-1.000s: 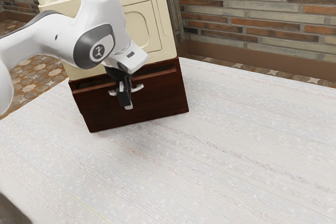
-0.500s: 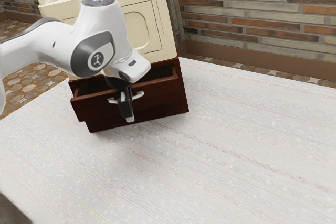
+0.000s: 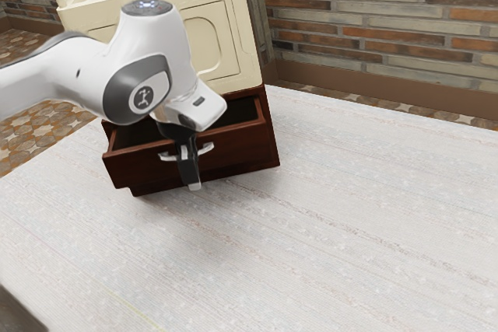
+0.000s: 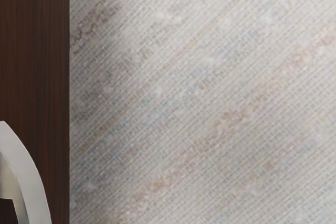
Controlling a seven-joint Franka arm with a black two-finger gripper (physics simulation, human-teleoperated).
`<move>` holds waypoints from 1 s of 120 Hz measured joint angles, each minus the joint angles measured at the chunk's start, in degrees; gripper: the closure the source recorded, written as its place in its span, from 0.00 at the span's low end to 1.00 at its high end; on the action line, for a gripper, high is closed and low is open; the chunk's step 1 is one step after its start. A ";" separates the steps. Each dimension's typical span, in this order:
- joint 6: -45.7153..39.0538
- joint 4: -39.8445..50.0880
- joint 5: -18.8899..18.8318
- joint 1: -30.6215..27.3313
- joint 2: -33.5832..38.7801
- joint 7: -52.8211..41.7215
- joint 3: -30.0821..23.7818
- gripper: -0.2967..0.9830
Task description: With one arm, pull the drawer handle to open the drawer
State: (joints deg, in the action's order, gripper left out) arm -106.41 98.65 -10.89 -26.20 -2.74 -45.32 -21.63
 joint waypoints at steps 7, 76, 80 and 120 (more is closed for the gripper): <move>-0.02 0.15 0.13 -0.45 0.13 0.31 -0.47 0.28; -0.16 3.95 -0.21 -2.14 5.20 2.92 -4.82 0.38; -0.09 3.89 -0.53 -2.18 5.42 3.06 -5.02 0.39; 0.91 2.21 -2.94 0.58 7.38 4.08 -6.47 0.29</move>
State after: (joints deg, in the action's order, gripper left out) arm -105.50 100.86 -13.83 -25.62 4.64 -41.24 -28.10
